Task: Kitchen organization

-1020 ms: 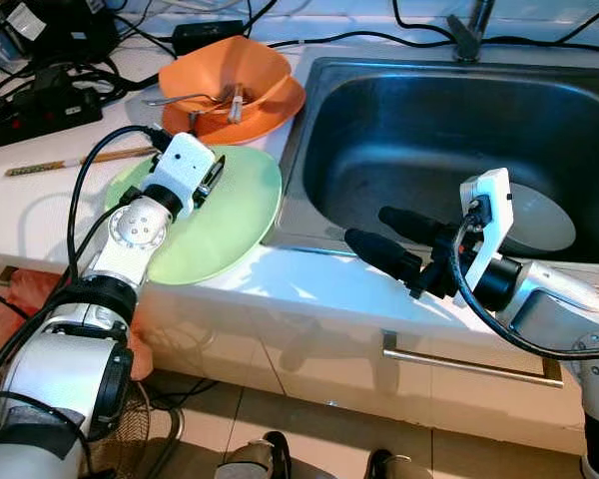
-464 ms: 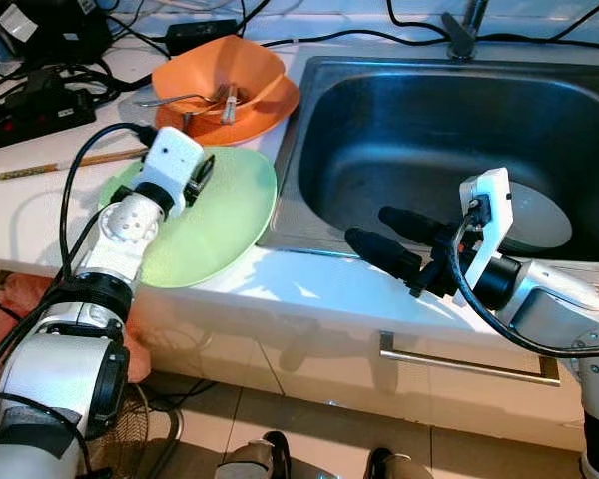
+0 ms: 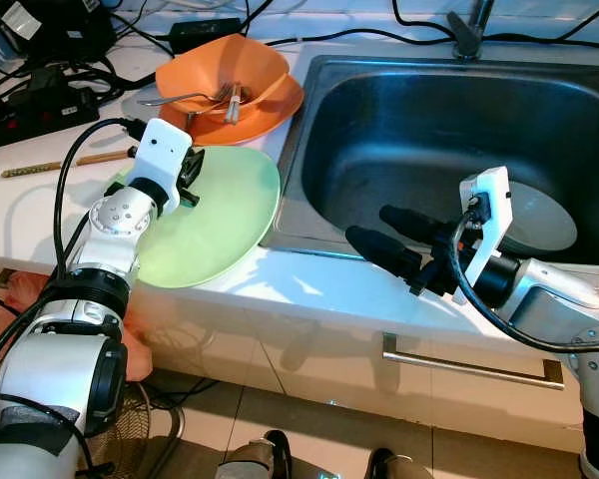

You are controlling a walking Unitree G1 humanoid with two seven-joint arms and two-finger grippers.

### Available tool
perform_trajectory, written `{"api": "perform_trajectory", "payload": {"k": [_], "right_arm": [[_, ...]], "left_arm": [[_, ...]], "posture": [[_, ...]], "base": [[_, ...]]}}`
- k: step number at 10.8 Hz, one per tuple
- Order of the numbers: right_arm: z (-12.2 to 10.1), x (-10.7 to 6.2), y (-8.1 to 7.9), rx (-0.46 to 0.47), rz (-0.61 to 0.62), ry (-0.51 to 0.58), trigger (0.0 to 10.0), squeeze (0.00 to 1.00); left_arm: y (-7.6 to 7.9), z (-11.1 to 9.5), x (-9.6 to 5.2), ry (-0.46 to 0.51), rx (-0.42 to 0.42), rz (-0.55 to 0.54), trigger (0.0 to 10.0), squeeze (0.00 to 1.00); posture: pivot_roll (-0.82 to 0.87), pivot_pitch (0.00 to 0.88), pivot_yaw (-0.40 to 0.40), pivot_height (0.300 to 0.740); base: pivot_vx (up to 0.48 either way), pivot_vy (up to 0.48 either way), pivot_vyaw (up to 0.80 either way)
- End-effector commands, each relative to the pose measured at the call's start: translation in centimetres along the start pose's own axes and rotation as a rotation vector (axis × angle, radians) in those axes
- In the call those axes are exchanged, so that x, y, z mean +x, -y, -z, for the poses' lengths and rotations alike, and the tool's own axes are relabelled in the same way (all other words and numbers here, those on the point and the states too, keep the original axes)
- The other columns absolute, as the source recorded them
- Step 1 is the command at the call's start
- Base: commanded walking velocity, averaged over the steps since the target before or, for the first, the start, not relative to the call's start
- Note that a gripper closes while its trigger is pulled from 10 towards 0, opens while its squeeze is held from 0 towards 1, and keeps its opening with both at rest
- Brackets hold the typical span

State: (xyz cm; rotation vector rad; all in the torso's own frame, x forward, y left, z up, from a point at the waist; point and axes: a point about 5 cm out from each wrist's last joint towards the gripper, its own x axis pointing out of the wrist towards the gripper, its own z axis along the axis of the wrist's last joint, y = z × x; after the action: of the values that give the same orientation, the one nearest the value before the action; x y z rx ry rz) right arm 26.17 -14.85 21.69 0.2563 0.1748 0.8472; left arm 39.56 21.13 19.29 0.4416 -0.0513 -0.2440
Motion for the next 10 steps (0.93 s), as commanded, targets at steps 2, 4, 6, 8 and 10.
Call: {"api": "perform_trajectory", "payload": {"k": [2,4,6,8,10], "right_arm": [[-0.2,0.0,-0.2,-0.013,-0.007,0.008,10.0,0.0],[-0.2,0.0,-0.1,-0.015,-0.003,0.009,10.0,0.0],[-0.1,0.0,0.0,-0.016,0.0,0.009,10.0,0.0],[-0.1,0.0,0.0,-0.018,0.003,0.01,10.0,0.0],[0.0,0.0,0.1,-0.02,0.005,0.007,10.0,0.0]], "left_arm": [[1.8,3.4,-0.9,-0.156,-0.032,0.083,0.0,0.0],[1.8,3.3,-0.9,-0.156,-0.035,0.088,0.0,0.0],[1.8,3.1,-0.8,-0.143,-0.032,0.088,0.0,0.0],[2.1,2.7,-0.7,-0.109,-0.032,0.094,0.0,0.0],[2.2,2.3,-0.6,-0.072,-0.018,0.095,0.0,0.0]], "posture": [[-0.02,0.183,0.113,0.74],[-0.02,0.181,0.114,0.74],[-0.02,0.177,0.116,0.74],[-0.02,0.175,0.116,0.74],[-0.02,0.173,0.115,0.74]], "base": [[0.0,0.0,0.0],[0.0,0.0,0.0],[0.0,0.0,0.0],[0.0,0.0,0.0],[0.0,0.0,0.0]]}}
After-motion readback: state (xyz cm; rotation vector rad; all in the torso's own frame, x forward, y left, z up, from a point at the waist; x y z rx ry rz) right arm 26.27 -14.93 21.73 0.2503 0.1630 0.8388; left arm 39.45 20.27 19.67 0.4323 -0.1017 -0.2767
